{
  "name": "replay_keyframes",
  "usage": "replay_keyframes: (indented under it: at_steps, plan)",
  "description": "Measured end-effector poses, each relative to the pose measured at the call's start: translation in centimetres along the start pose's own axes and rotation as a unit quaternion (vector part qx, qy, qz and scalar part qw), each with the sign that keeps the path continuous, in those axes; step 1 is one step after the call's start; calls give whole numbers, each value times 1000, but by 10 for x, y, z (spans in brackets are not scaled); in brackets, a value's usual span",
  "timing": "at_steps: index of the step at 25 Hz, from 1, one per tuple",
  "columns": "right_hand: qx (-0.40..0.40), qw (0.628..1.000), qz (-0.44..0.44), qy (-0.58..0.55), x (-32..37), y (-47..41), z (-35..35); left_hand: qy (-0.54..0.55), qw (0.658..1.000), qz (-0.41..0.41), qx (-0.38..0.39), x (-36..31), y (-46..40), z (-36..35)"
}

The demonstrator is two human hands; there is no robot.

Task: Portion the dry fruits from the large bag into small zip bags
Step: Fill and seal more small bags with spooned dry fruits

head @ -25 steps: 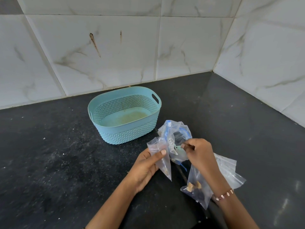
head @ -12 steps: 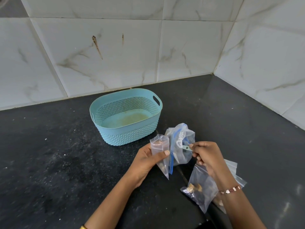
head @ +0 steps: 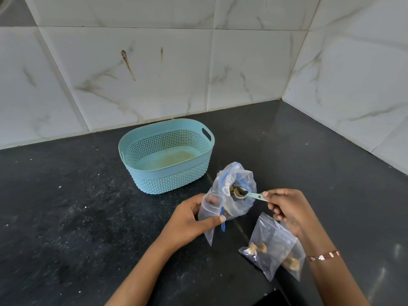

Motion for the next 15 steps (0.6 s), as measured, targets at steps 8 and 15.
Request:
replay_keyframes:
  at_steps: [8, 15]
  plan:
    - [23, 998, 43, -36, 26, 31, 13, -47, 999, -18, -9, 3, 7, -5]
    - [-92, 891, 412, 169, 72, 103, -17, -41, 999, -22, -17, 2, 4, -5]
Point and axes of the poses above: each hand's wrist, its own y-axis away from the middle knuckle, its own z-axis out of the back of the hand, x = y × z, the point moved 9 cm from there along -y, towards the middle knuckle, and after that the axes turned 8 degrees about -x, right-handed, at the moved point
